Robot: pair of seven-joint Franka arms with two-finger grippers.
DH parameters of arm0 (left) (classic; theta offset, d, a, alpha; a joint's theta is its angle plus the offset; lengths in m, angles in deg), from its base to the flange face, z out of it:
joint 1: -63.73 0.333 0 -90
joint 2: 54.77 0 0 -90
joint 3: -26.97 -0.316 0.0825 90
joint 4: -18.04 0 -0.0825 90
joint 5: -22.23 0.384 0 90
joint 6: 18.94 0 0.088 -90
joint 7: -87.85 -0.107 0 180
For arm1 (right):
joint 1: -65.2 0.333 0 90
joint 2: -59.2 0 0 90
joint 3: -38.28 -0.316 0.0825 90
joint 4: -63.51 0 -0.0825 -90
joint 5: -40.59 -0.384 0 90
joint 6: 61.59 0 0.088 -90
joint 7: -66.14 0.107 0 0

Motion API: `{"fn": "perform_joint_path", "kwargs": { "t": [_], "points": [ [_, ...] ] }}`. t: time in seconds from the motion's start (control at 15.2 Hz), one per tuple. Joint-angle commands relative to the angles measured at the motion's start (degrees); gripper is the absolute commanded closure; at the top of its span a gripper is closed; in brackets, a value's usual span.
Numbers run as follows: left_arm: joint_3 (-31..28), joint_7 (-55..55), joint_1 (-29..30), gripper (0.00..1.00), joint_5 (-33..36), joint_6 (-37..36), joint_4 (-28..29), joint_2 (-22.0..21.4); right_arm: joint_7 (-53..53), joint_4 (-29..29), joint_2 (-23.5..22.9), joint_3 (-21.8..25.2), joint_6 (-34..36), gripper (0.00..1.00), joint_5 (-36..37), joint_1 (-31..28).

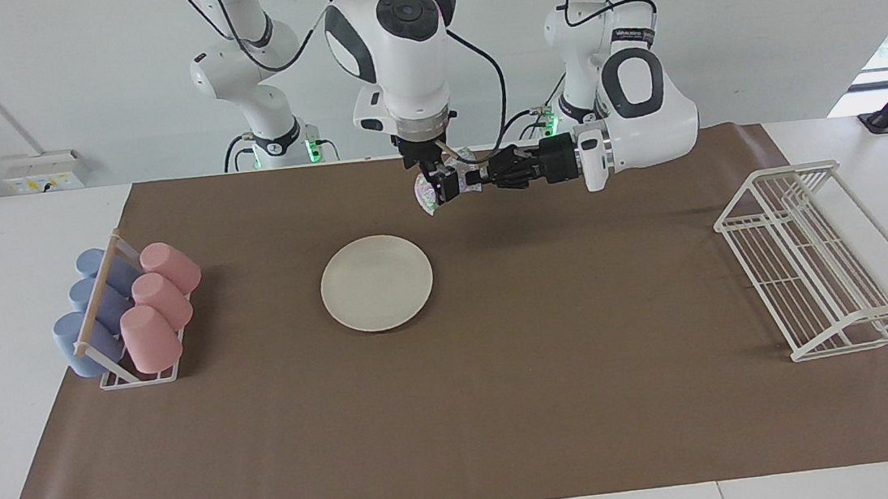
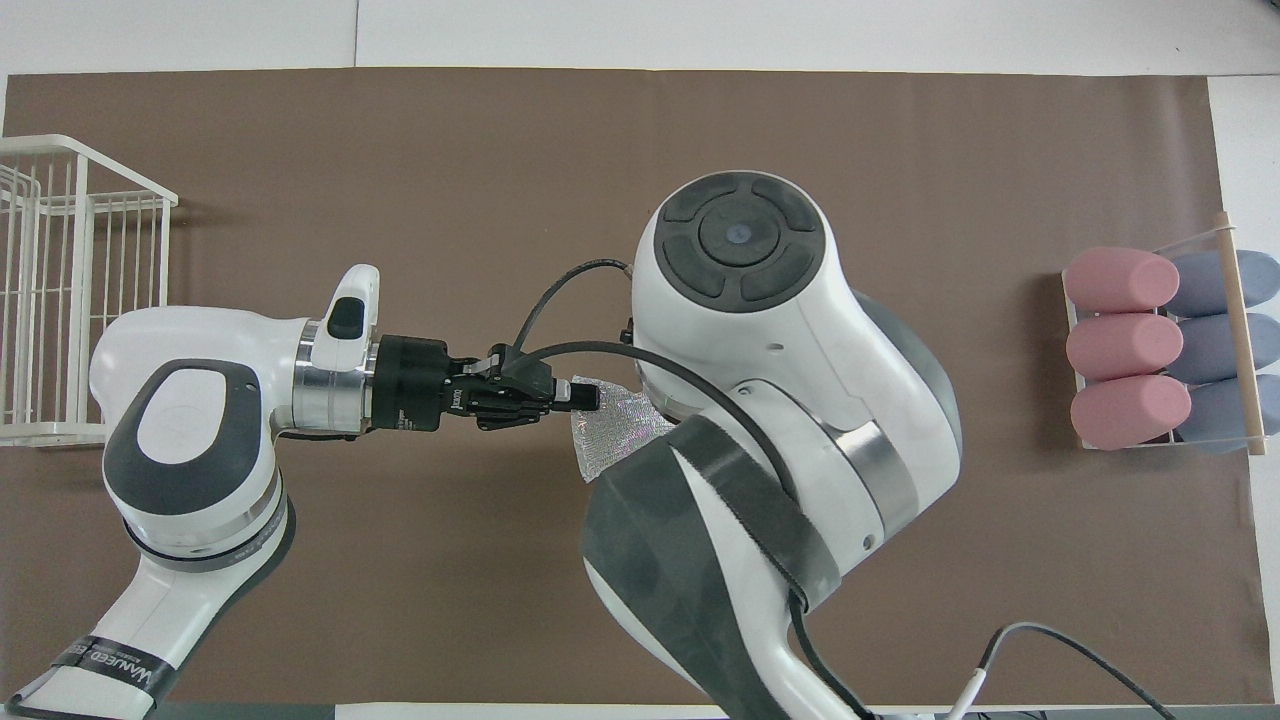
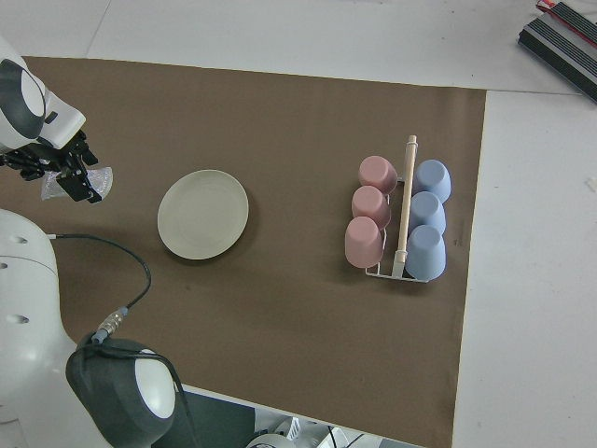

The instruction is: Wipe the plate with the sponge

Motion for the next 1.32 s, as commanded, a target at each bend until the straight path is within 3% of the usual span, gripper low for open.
{"fn": "perform_joint_path", "kwargs": {
  "t": [0.0, 0.26, 0.59, 0.92, 1.25],
  "points": [
    [0.14, 0.5, 1.4, 1.0, -0.38, 0.63, 2.33, -2.26, -11.48, 0.44, 2.61, -0.24, 2.9, 0.0, 0.5, -3.37],
    [0.06, 0.58, 3.68, 1.0, 3.83, 1.33, 2.07, -1.91, -34.5, 3.52, 7.88, -0.24, 3.87, 0.0, 0.5, -10.75],
    [0.06, 5.41, 5.09, 1.0, 12.26, 6.16, -0.82, -0.51, -56.66, 3.52, 9.21, -0.15, 5.28, 0.0, 0.59, -19.1],
    [0.06, 16.38, 7.29, 1.0, 31.84, 6.52, -9.08, 2.83, -81.28, 3.34, 9.47, -0.06, 6.77, 0.0, 0.76, -29.56],
    [0.14, 25.18, 7.2, 1.0, 53.02, 5.73, -14.97, 4.68, -84.65, 2.64, 11.75, -0.06, 11.07, 0.0, 2.6, -30.54]
  ]
}}
